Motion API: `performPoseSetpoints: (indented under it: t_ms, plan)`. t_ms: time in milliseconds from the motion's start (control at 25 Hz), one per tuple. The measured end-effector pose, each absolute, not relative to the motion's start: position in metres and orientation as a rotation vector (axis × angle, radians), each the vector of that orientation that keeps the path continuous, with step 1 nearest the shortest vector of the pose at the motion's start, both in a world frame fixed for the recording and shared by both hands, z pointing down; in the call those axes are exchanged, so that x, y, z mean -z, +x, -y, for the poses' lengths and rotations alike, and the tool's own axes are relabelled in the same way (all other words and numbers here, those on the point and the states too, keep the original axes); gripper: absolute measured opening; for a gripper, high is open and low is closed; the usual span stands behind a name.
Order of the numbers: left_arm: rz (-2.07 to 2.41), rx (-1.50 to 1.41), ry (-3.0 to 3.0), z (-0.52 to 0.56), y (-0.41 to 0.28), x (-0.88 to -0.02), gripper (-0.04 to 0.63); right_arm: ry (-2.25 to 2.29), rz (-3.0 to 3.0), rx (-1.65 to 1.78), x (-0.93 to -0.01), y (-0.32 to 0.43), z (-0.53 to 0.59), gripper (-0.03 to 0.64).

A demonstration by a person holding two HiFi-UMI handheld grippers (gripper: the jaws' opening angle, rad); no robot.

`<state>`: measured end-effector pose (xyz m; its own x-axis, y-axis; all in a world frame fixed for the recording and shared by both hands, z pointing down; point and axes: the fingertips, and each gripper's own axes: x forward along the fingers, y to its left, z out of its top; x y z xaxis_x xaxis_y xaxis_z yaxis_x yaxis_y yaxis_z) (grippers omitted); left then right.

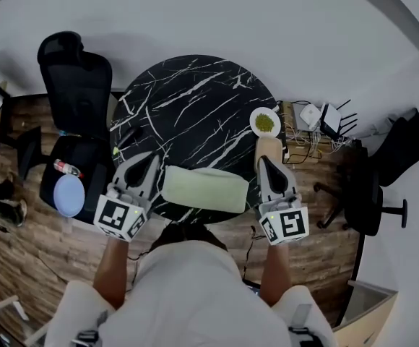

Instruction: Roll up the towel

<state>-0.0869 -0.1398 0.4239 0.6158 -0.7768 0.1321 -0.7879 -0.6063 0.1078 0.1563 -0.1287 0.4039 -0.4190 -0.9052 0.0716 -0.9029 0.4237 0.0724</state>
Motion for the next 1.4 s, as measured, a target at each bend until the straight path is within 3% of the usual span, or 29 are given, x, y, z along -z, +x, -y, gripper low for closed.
performPoseSetpoints:
  t_ms: [320, 1400]
  plan:
    - [1.178, -0.082, 2.846, 0.111, -0.075, -0.363, 0.003, 1.554, 2.682, 0.235, -0.331, 0.13, 0.108, -0.003]
    - [1.158, -0.084, 2.837, 0.098, -0.054, -0.365, 0.003, 1.48, 2.72, 0.201, -0.339, 0.117, 0.092, -0.003]
